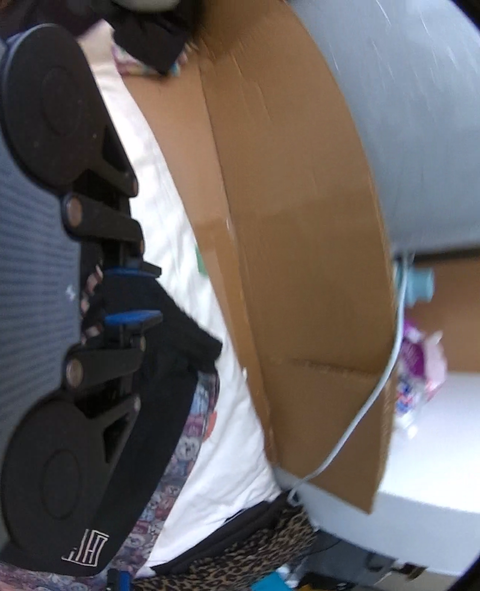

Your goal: Fold clothes

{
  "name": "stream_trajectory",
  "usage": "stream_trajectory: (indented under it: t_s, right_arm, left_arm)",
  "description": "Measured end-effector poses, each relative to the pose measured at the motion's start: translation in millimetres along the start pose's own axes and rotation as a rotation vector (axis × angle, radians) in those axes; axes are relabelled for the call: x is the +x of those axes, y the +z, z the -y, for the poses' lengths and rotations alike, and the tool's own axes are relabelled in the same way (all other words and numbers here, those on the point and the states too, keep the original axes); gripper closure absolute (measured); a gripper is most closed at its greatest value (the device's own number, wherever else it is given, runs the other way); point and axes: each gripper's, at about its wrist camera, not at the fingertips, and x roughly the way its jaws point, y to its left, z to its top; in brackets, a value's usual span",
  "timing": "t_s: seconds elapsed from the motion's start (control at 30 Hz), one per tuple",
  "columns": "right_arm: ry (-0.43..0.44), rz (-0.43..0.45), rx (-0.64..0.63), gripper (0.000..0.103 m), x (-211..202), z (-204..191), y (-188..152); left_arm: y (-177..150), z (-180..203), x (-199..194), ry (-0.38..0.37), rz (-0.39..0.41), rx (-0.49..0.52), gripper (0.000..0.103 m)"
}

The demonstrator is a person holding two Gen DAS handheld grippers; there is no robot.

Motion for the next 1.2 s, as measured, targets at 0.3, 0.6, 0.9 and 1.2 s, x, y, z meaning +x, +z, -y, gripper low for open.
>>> stream_trajectory:
  t_s: [0.3, 0.6, 0.9, 1.2]
  right_arm:
    - [0.003, -0.042, -0.010, 0.072, -3.4, -11.3, -1.3]
    - [-0.041, -0.108, -0.068, 0.071, 9.8, -16.1, -12.9]
    - [-0.151, -0.122, -0.156, 0.069, 12.1, -22.4, -20.2]
    - [-0.139, -0.113, -0.134, 0.069, 4.9, -24.0, -13.2]
  left_arm:
    - [-64.3, -67.0, 0.4, 0.050, -0.018, -0.142, 0.088]
    - [-152.1, -110.7, 27.1, 0.119, -0.078, -0.284, 0.089]
    - [-188.7, -143.2, 29.8, 0.214, -0.091, -0.315, 0.100]
    - [-193.1, -128.9, 1.2, 0.192, -0.029, -0.331, 0.098]
